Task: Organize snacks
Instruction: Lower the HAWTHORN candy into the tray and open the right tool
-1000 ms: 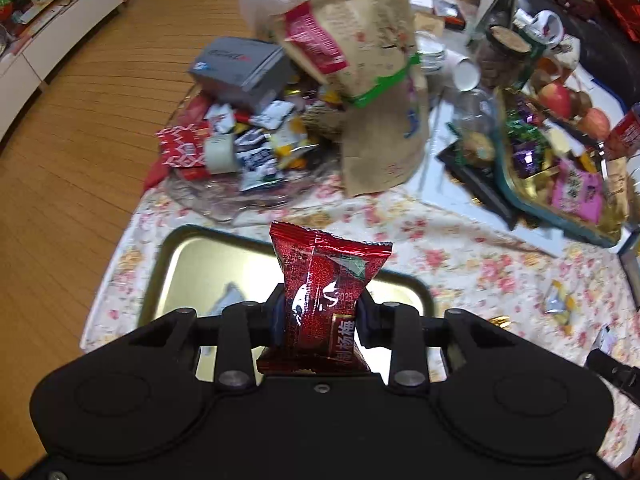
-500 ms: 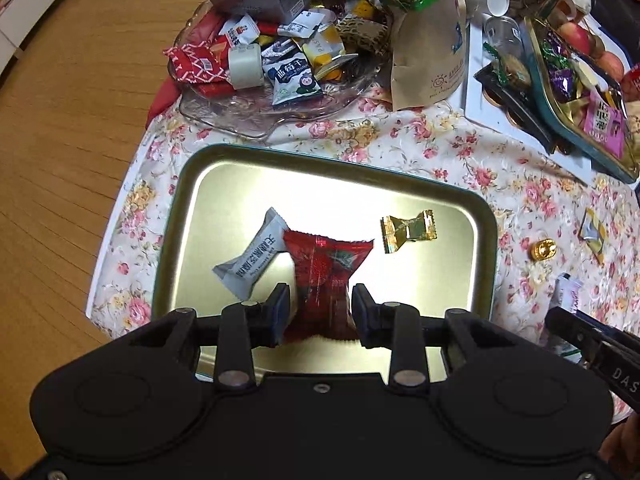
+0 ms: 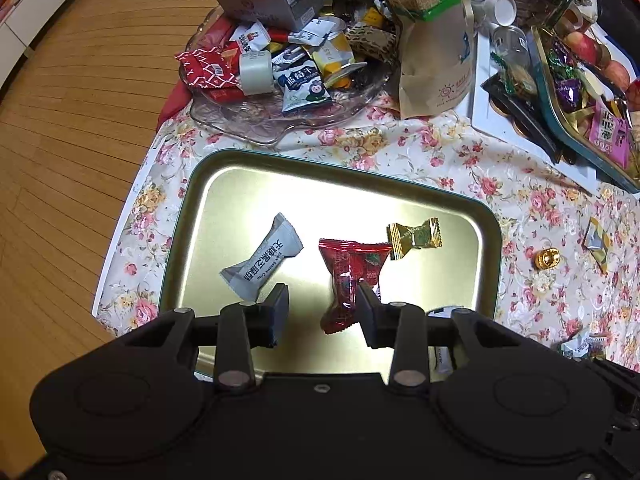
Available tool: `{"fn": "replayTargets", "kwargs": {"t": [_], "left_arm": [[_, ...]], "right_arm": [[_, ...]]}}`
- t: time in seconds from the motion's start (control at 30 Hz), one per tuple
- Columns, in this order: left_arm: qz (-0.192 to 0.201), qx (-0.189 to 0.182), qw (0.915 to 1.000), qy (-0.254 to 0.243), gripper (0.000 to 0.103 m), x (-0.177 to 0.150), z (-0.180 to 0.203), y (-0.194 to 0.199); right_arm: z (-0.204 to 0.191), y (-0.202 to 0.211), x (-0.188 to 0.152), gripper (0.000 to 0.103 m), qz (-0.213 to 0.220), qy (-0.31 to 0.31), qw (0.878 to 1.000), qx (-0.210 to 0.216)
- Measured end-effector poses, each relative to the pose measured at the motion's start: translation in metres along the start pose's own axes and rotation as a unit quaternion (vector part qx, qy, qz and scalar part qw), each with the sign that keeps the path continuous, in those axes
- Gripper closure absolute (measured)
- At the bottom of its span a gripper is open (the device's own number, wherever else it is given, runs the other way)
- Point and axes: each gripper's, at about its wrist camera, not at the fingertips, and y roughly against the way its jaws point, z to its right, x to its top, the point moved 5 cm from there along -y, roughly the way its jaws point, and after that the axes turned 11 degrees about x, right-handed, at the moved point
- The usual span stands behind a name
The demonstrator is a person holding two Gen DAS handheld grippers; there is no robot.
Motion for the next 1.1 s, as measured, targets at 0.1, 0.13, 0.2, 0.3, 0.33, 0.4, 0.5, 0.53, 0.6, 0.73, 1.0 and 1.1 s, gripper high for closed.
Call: {"fn": "replayTargets", "kwargs": {"t": [0.1,0.13,0.2,0.3,0.33,0.4,0.5,0.53,0.6,0.73,1.0,1.1], "left_arm": [[-0.002,0.002,1.0,-0.003,0.056,-0.001,0.002,-0.001],[-0.002,0.002,1.0,-0.004,0.056,0.0,0.003,-0.001],[-0.001,0.004,1.0,-0.004,0.056,0.0,0.004,-0.001],[-0.001,0.011,0.9999,-0.004,0.056,0.0,0.006,-0.002],[-0.001,0.012,0.9999,-0.005,0.056,0.0,0.006,-0.002],[0.0,0.016,0.9998,-0.007,0.056,0.0,0.008,-0.002],[0.001,0.023,0.9997,-0.01,0.056,0.0,0.011,-0.002],[0.002,0.024,0.9996,-0.011,0.056,0.0,0.012,-0.002],[0.003,0.024,0.9996,-0.016,0.056,0.0,0.015,-0.001],[0.005,0.023,0.9994,-0.023,0.056,-0.001,0.022,0.001],[0.01,0.013,0.9992,-0.038,0.056,0.0,0.045,0.011],[0.016,0.005,0.9989,-0.044,0.056,0.001,0.056,0.018]], "right_arm": [[-0.001,0.002,0.003,0.078,0.005,0.003,1.0,-0.001],[-0.001,0.0,0.004,0.078,0.006,0.005,1.0,-0.004],[0.0,0.001,0.004,0.078,0.006,0.009,1.0,-0.01],[0.004,0.0,0.003,0.078,0.003,0.009,1.0,-0.021],[0.006,-0.001,0.002,0.078,0.001,0.008,1.0,-0.023],[0.009,-0.001,0.001,0.078,0.0,0.004,1.0,-0.029],[0.013,-0.001,0.001,0.078,-0.001,0.001,0.999,-0.038],[0.014,0.0,0.001,0.078,-0.001,0.001,0.999,-0.041],[0.016,0.0,0.001,0.077,-0.001,0.0,0.999,-0.045],[0.019,0.0,0.001,0.075,-0.002,-0.003,0.999,-0.051],[0.026,0.002,0.0,0.074,-0.004,-0.009,0.998,-0.06],[0.03,0.004,0.0,0.074,-0.002,-0.016,0.998,-0.064]]}}
